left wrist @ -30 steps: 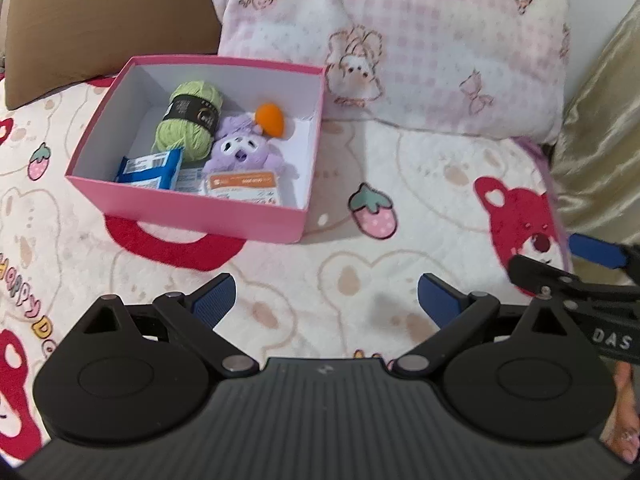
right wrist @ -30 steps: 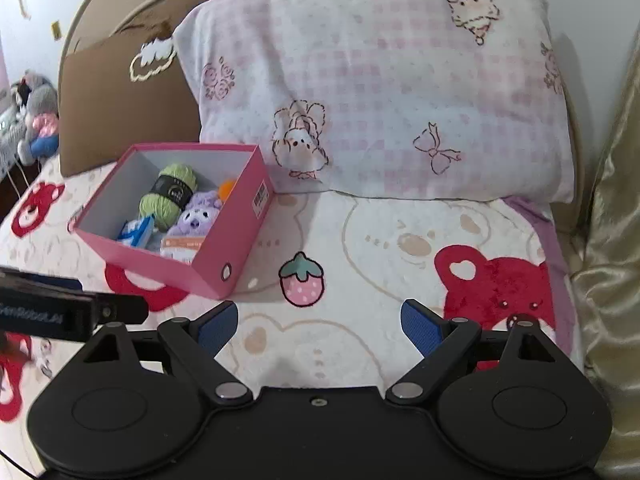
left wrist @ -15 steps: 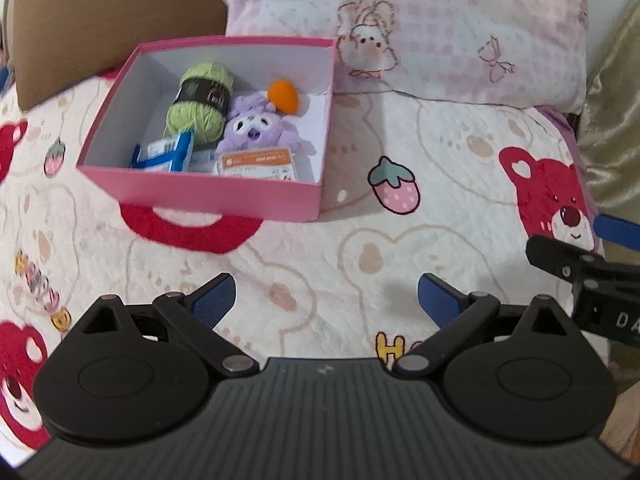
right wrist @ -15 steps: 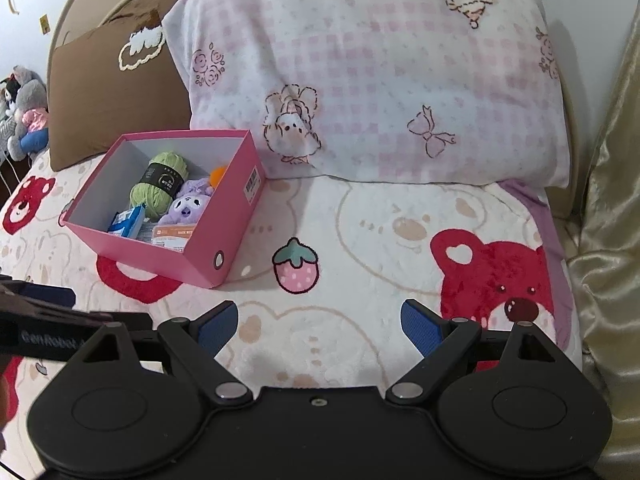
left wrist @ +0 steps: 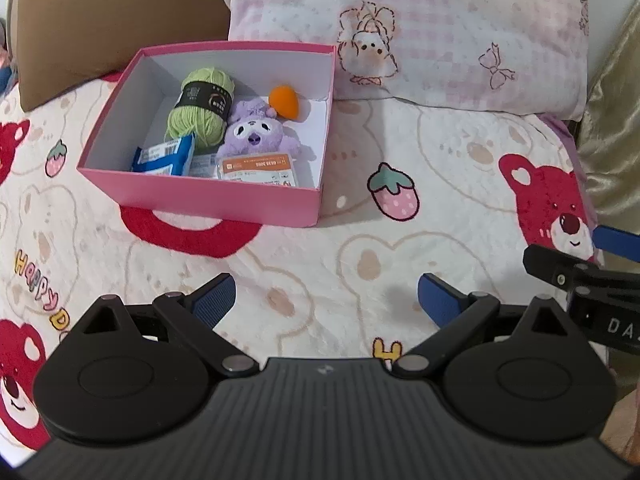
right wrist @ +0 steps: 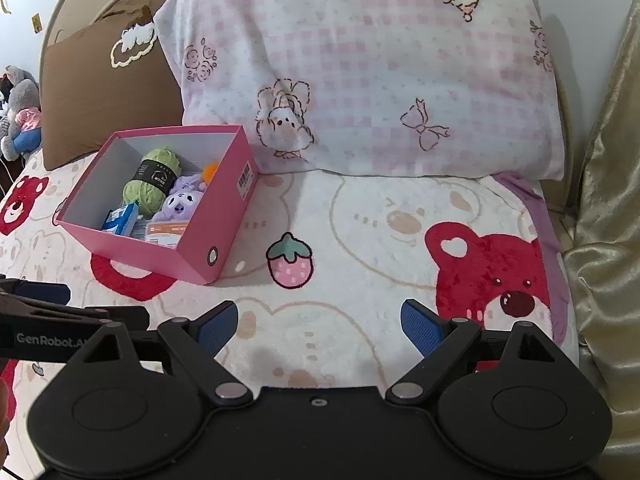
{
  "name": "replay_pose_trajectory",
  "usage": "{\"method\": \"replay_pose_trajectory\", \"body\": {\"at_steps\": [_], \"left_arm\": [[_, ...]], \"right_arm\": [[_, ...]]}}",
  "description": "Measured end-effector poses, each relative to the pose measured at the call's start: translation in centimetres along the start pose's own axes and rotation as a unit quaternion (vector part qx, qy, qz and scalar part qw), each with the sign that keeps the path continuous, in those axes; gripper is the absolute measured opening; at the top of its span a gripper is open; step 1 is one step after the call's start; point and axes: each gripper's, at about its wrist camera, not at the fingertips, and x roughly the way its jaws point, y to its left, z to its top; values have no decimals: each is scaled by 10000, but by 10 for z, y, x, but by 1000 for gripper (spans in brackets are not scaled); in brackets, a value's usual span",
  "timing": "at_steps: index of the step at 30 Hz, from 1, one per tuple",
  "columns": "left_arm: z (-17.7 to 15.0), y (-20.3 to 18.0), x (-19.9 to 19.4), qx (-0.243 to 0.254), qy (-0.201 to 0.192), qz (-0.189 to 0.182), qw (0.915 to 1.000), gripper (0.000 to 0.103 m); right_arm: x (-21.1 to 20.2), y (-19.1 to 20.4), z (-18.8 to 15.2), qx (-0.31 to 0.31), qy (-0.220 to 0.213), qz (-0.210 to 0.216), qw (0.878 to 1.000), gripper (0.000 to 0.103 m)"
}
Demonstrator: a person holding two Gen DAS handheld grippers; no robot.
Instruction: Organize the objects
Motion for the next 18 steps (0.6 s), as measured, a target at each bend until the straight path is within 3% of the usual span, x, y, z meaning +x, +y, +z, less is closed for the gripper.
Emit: {"method": "replay_pose_trajectory", "body": {"at_steps": [18], "left_arm": [[-2,-1,1,126,92,210,9997,99]], "right_arm": [[0,-3,0,47,94,-118,9999,91]]}}
